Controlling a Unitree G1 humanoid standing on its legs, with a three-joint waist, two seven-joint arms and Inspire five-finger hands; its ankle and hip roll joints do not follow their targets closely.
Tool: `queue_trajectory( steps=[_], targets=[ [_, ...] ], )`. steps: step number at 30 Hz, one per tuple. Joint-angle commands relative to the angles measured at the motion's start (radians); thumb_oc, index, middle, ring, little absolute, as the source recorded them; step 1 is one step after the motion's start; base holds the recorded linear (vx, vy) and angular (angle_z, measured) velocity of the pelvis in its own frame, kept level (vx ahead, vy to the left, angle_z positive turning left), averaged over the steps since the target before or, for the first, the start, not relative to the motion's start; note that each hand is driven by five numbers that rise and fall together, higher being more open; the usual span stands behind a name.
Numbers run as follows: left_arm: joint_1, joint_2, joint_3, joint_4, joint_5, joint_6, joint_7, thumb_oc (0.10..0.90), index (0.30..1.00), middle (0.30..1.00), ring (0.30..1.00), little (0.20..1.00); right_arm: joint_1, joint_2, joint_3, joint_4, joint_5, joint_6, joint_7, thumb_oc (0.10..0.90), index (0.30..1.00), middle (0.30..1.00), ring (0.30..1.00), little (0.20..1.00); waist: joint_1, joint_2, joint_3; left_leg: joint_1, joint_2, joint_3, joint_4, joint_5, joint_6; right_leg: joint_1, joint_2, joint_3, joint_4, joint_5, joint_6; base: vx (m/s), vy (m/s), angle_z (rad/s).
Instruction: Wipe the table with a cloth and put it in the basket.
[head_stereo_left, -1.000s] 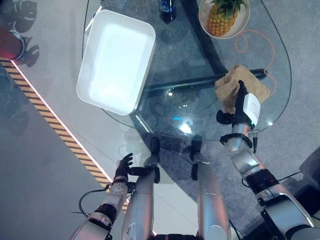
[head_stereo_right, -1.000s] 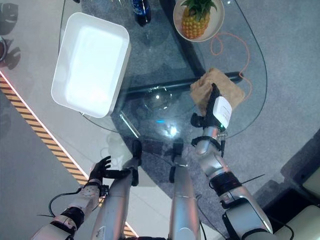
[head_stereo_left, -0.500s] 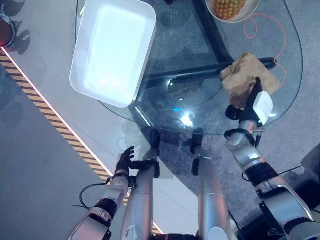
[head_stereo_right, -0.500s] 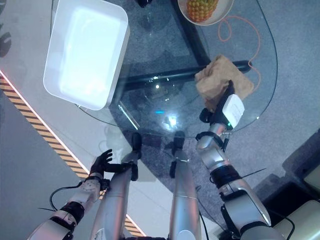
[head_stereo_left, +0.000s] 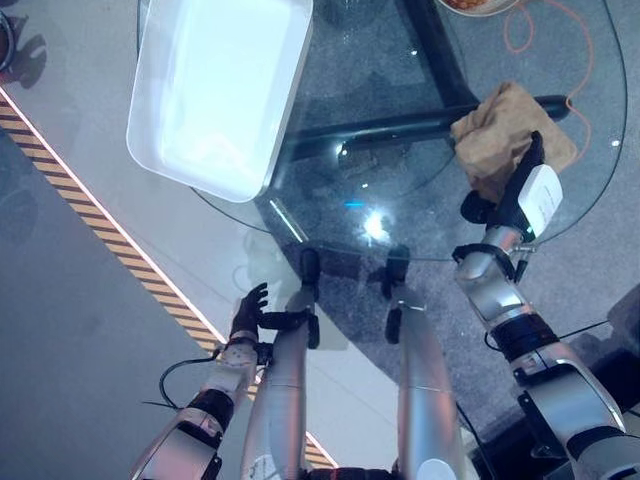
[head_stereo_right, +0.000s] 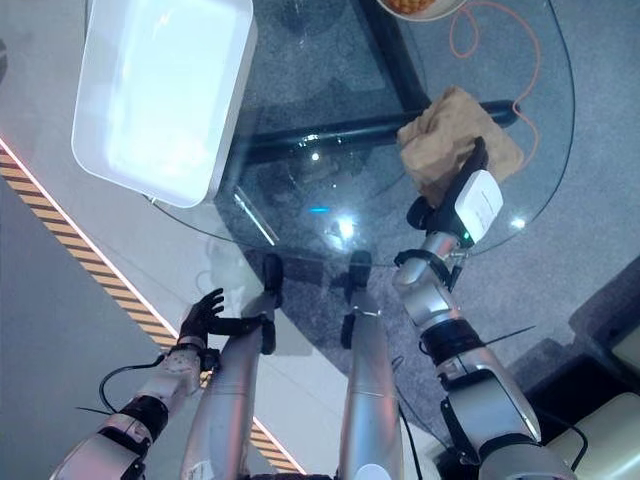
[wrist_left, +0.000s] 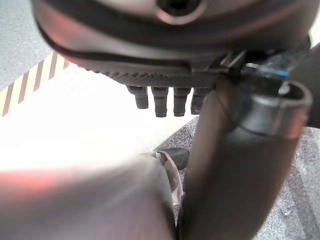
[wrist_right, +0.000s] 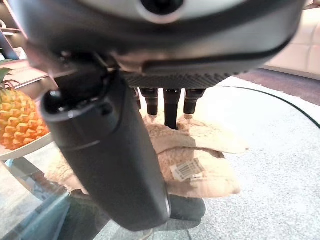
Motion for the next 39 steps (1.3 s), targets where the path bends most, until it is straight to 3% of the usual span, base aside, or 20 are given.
queue_trajectory(
  steps=[1, 8, 9, 10, 11, 36, 37, 39],
  targets=[
    [0.139, -0.015, -0.062, 0.042, -0.004, 0.047, 0.018, 0.800, 0.900, 0.900, 0.900, 0.900, -0.022, -0.091, 0.006, 0.003, 0.051, -0.042, 0.033, 0.800, 0.900, 0.900, 0.900, 0.900, 0.020, 0.032, -0.018, -0.072, -0.007, 0.002, 0.102, -0.051, 0.028, -0.028, 0.016, -0.044, -0.009, 0.038, -0.010, 0.00, 0.000, 0.00],
    [0.128, -0.017, -0.074, 0.027, -0.020, 0.051, 0.020, 0.800, 0.900, 0.900, 0.900, 0.900, -0.069, -0.092, 0.057, 0.023, 0.043, -0.069, 0.143, 0.800, 0.900, 0.900, 0.900, 0.900, 0.028, 0.044, -0.018, -0.109, -0.013, 0.001, 0.111, -0.048, 0.027, -0.070, 0.016, -0.041, 0.009, 0.039, -0.013, 0.00, 0.000, 0.00],
    [0.127, -0.017, -0.076, 0.024, -0.022, 0.053, 0.018, 0.800, 0.900, 0.900, 0.900, 0.900, -0.080, -0.093, 0.070, 0.024, 0.040, -0.074, 0.156, 0.660, 0.780, 0.780, 0.780, 0.760, 0.030, 0.047, -0.018, -0.115, -0.014, 0.001, 0.113, -0.048, 0.027, -0.077, 0.014, -0.041, 0.013, 0.038, -0.014, 0.00, 0.000, 0.00],
    [0.125, -0.016, -0.076, 0.022, -0.021, 0.056, 0.015, 0.800, 0.900, 0.900, 0.900, 0.900, -0.087, -0.094, 0.078, 0.026, 0.037, -0.077, 0.158, 0.449, 0.599, 0.599, 0.599, 0.549, 0.032, 0.048, -0.018, -0.119, -0.015, 0.002, 0.115, -0.047, 0.027, -0.081, 0.013, -0.042, 0.016, 0.038, -0.014, 0.00, 0.000, 0.00],
    [0.125, -0.017, -0.077, 0.022, -0.020, 0.055, 0.012, 0.800, 0.900, 0.900, 0.900, 0.900, -0.094, -0.095, 0.082, 0.026, 0.030, -0.076, 0.165, 0.100, 0.300, 0.300, 0.300, 0.200, 0.034, 0.050, -0.018, -0.122, -0.017, 0.001, 0.116, -0.048, 0.027, -0.084, 0.013, -0.042, 0.017, 0.038, -0.015, 0.00, 0.000, 0.00],
    [0.134, -0.036, -0.086, 0.002, -0.059, 0.024, 0.011, 0.800, 0.900, 0.900, 0.900, 0.900, -0.130, -0.064, 0.107, 0.021, 0.066, -0.042, 0.165, 0.100, 0.300, 0.300, 0.300, 0.200, 0.053, 0.057, -0.018, -0.157, -0.027, -0.005, 0.130, -0.052, 0.034, -0.127, 0.011, -0.044, 0.052, 0.038, -0.014, 0.00, 0.010, 0.00],
    [0.155, -0.039, -0.093, 0.005, -0.060, 0.019, 0.010, 0.800, 0.900, 0.900, 0.900, 0.900, -0.109, -0.061, 0.109, 0.020, 0.069, -0.048, 0.161, 0.100, 0.300, 0.300, 0.300, 0.200, 0.057, 0.058, -0.018, -0.124, -0.026, -0.009, 0.141, -0.087, 0.030, -0.096, 0.014, -0.040, 0.067, 0.004, -0.007, 0.05, 0.052, 0.03],
    [0.160, -0.040, -0.094, 0.002, -0.062, 0.015, 0.010, 0.800, 0.900, 0.900, 0.900, 0.900, -0.109, -0.062, 0.110, 0.015, 0.070, -0.060, 0.161, 0.100, 0.300, 0.300, 0.300, 0.200, 0.058, 0.058, -0.018, -0.119, -0.027, -0.008, 0.137, -0.087, 0.031, -0.090, 0.016, -0.041, 0.063, 0.003, -0.007, 0.00, 0.056, 0.03]
  ],
)
